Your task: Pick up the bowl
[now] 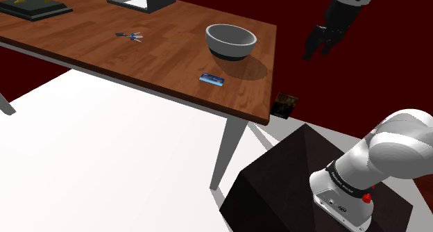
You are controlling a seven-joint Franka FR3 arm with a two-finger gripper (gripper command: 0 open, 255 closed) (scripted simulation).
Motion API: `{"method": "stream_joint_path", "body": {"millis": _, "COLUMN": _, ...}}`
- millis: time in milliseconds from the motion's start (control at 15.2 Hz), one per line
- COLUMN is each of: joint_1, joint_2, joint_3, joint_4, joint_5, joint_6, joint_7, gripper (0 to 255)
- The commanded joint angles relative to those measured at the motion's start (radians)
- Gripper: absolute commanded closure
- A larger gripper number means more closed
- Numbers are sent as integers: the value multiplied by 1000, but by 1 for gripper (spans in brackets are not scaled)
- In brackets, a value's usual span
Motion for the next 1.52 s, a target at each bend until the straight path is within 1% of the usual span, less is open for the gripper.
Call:
{"method": "stream_joint_path", "body": {"millis": 0, "joint_1": 0, "joint_2": 0, "joint_3": 0, "joint_4": 0, "joint_5": 0, "joint_6": 0, "joint_7": 0, "gripper": 0}}
{"method": "stream_joint_path", "body": {"millis": 330, "joint_1": -1, "joint_2": 214, "joint_3": -29, "joint_4": 126, "joint_5": 30, "joint_6": 86, "joint_7": 1, "gripper": 0}}
{"method": "stream_joint_path", "body": {"millis": 726, "joint_1": 2, "joint_2": 464, "joint_3": -64, "joint_4": 316, "joint_5": 82, "joint_6": 142, "joint_7": -11, "gripper": 0}}
{"method": "stream_joint_path", "body": {"millis": 1122, "joint_1": -1, "joint_2": 711, "joint_3": -95, "joint_4": 552, "joint_5": 153, "joint_6": 146, "joint_7": -33, "gripper": 0}}
{"method": "stream_joint_path", "body": {"millis": 1452, "joint_1": -19, "joint_2": 926, "joint_3": -112, "joint_4": 794, "joint_5": 224, "joint_6": 108, "joint_7": -51, "gripper": 0}}
